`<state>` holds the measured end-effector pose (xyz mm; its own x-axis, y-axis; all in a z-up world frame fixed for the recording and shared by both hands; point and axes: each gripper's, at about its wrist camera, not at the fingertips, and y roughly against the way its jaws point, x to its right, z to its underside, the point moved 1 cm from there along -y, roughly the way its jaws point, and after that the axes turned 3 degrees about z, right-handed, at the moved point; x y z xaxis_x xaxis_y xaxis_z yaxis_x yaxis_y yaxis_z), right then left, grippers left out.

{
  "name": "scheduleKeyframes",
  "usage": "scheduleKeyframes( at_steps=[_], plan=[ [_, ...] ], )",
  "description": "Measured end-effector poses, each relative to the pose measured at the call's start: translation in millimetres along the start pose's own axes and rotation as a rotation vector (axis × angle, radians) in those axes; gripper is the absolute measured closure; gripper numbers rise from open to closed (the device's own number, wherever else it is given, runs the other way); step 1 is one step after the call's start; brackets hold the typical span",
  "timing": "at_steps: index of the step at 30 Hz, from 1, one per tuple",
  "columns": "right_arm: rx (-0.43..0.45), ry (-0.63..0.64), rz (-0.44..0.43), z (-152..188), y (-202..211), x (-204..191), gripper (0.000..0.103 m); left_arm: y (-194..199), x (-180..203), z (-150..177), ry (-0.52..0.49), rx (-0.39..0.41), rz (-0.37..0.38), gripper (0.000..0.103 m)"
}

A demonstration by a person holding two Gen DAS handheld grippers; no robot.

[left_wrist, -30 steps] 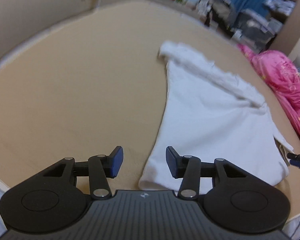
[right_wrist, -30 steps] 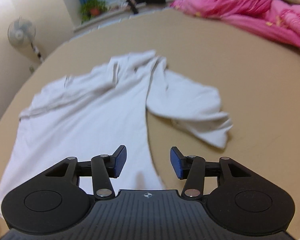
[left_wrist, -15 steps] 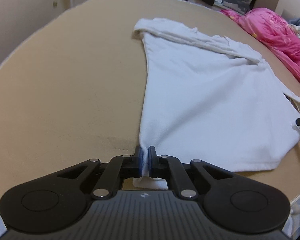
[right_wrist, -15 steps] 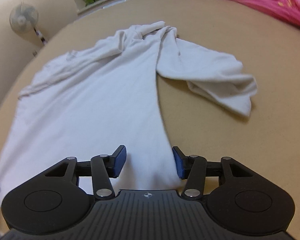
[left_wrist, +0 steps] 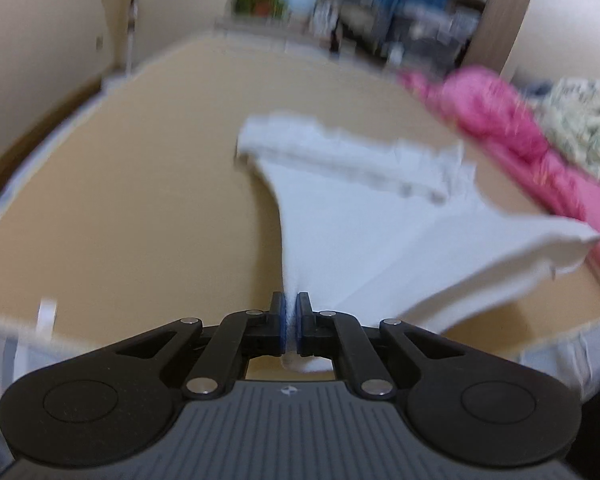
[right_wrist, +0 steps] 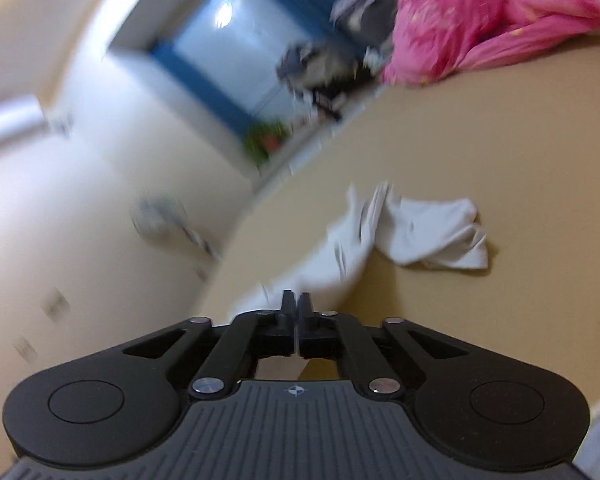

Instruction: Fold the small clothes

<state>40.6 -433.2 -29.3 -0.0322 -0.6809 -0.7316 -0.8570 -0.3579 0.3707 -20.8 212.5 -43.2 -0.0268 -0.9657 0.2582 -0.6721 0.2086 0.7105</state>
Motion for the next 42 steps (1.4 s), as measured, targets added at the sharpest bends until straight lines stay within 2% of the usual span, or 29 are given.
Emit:
scheduleKeyframes(
  at_steps=[1,2,3,4,6,8,9,10,12,16,17,18,19,20,22,23,25,28,30,32,35,37,38,39,41,42],
  plan=[
    [-0.021,-0.002,0.073,2.0,4.6,7.9,0.103,-5.8,-2.6,3.3,0.013,-0.06,0.015,0.097],
    [-0.067,0.022,0.177,7.7,3.6,16.5,0.103,-8.8,-4.2,4.1,0.01,-0.086,0.017,0.095],
    [-0.116,0.057,0.285,15.3,-2.2,24.2,0.103,-13.4,-3.1,2.8,-0.003,-0.09,-0.006,0.088],
    [-0.149,0.059,0.352,18.9,-10.4,27.4,0.101,-18.0,-1.7,0.2,-0.013,-0.085,-0.038,0.084],
    [-0.172,0.099,0.355,23.8,-28.2,24.4,0.1,-27.5,-1.9,-5.7,0.001,-0.097,-0.061,0.076],
    [-0.204,0.161,0.359,31.4,-52.9,14.9,0.081,-39.6,-0.2,-10.8,0.026,-0.125,-0.063,0.076],
    [-0.233,0.178,0.358,38.0,-66.5,12.5,0.06,-51.1,2.7,-15.2,0.025,-0.145,-0.078,0.076],
    [-0.286,0.198,0.356,49.1,-83.9,9.3,0.055,-59.0,4.5,-16.3,0.018,-0.167,-0.099,0.076],
    [-0.382,0.23,0.351,67.2,-115.2,4.4,0.055,-71.8,2.1,-16.3,0.014,-0.207,-0.129,0.076],
    [-0.495,0.304,0.347,96.3,-153.9,-15.3,0.057,-90.6,-5.0,-5.7,0.024,-0.282,-0.161,0.076],
    [-0.517,0.337,0.364,101.4,-162.9,-17.6,0.061,-93.7,-6.3,-2.7,0.031,-0.298,-0.167,0.076],
    [-0.528,0.375,0.387,109.6,-165.4,-21.8,0.079,-96.5,-8.3,-0.6,0.041,-0.314,-0.166,0.076],
    [-0.526,0.409,0.399,118.6,-160.7,-25.3,0.098,-99.3,-9.8,1.6,0.049,-0.328,-0.165,0.076],
    [-0.522,0.422,0.392,120.1,-160.8,-27.5,0.1,-103.2,-10.9,3.1,0.049,-0.338,-0.167,0.076],
    [-0.489,0.379,0.355,113.6,-150.3,-25.7,0.1,-105.2,-8.7,5.5,0.02,-0.338,-0.176,0.087],
    [-0.466,0.365,0.344,106.6,-140.3,-24.5,0.1,-105.4,-5.8,4.9,0.005,-0.333,-0.18,0.1],
    [-0.402,0.323,0.352,87.7,-115.1,-16.9,0.1,-99.5,1.3,4.9,-0.02,-0.311,-0.18,0.101],
    [-0.345,0.217,0.342,56.0,-68.1,2.8,0.101,-70.1,11.4,5.3,-0.036,-0.243,-0.099,0.101],
    [-0.348,0.23,0.341,51.1,-44.5,8.7,0.101,-52.2,15.4,11.4,-0.058,-0.234,-0.071,0.102],
    [-0.405,0.254,0.386,59.0,-24.6,15.1,0.101,-46.8,13.6,24.1,-0.048,-0.289,-0.075,0.102],
    [-0.508,0.285,0.511,76.7,-24.8,24.6,0.101,-49.4,21.9,37.1,-0.098,-0.352,-0.083,0.1],
    [-0.531,0.372,0.571,85.2,-36.4,20.7,0.099,-52.7,29.6,34.8,-0.161,-0.317,-0.131,0.099],
    [-0.494,0.422,0.618,84.5,-42.4,17.0,0.099,-52.2,30.6,28.9,-0.169,-0.283,-0.14,0.093],
    [-0.443,0.458,0.639,81.8,-45.2,12.0,0.096,-50.5,32.2,21.6,-0.167,-0.246,-0.141,0.081],
    [-0.344,0.452,0.588,67.3,-48.5,0.5,0.092,-45.3,39.7,8.1,-0.164,-0.149,-0.14,0.076],
    [-0.303,0.443,0.547,59.7,-49.5,-5.3,0.084,-44.2,45.1,1.9,-0.171,-0.103,-0.14,0.076]
  ],
)
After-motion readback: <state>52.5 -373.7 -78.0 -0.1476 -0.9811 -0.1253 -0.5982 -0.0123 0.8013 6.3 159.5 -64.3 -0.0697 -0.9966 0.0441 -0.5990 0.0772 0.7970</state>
